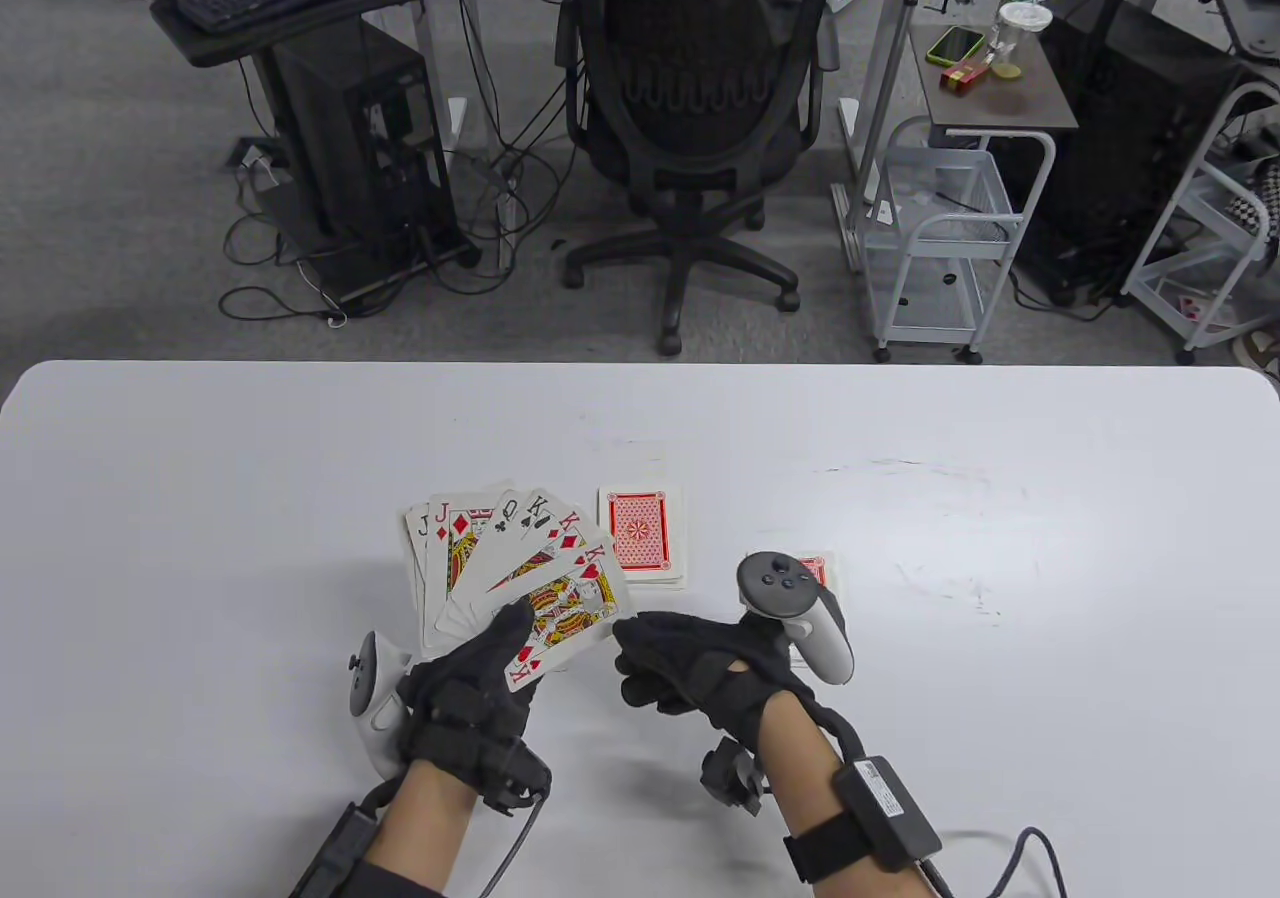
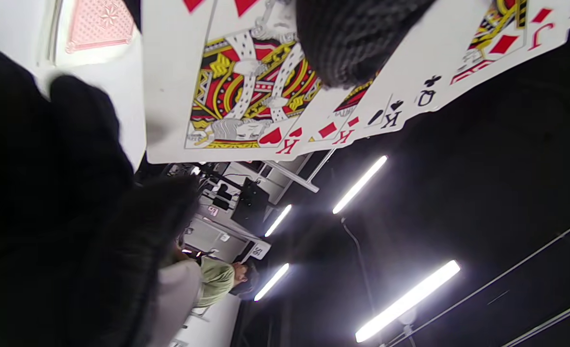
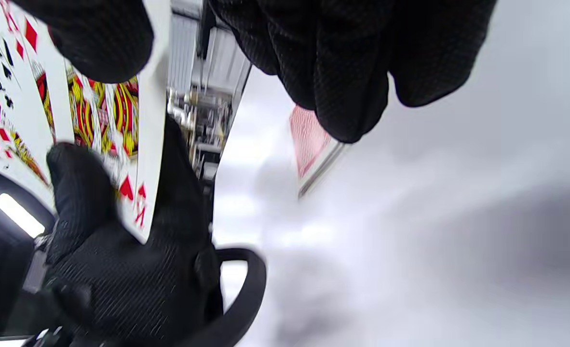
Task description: Four-player card dealing with fan arrangement
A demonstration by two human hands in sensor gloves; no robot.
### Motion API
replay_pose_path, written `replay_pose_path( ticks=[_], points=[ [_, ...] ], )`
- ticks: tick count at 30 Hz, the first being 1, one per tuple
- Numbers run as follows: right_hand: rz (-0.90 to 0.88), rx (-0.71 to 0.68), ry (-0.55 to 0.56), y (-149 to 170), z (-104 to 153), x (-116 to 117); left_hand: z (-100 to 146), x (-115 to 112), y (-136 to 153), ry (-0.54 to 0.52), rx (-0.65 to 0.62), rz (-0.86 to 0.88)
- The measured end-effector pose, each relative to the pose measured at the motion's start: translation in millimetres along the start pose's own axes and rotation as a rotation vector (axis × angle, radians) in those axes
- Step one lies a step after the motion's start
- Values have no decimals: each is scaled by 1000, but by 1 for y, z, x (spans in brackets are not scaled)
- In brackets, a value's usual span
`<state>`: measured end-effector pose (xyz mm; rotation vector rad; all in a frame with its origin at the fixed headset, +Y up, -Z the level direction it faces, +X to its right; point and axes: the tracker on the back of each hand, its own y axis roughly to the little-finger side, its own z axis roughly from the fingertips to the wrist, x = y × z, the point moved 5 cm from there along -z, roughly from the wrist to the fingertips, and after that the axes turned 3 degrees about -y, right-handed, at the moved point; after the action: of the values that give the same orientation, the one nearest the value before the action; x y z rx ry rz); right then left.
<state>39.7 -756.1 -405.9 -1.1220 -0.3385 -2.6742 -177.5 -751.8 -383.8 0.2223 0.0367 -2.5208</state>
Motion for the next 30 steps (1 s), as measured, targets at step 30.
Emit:
replay_pose_path(
  ticks=[30],
  points=[
    [170, -310, 459, -23, 51, -39, -6, -20, 29, 99, 220, -850]
  ],
)
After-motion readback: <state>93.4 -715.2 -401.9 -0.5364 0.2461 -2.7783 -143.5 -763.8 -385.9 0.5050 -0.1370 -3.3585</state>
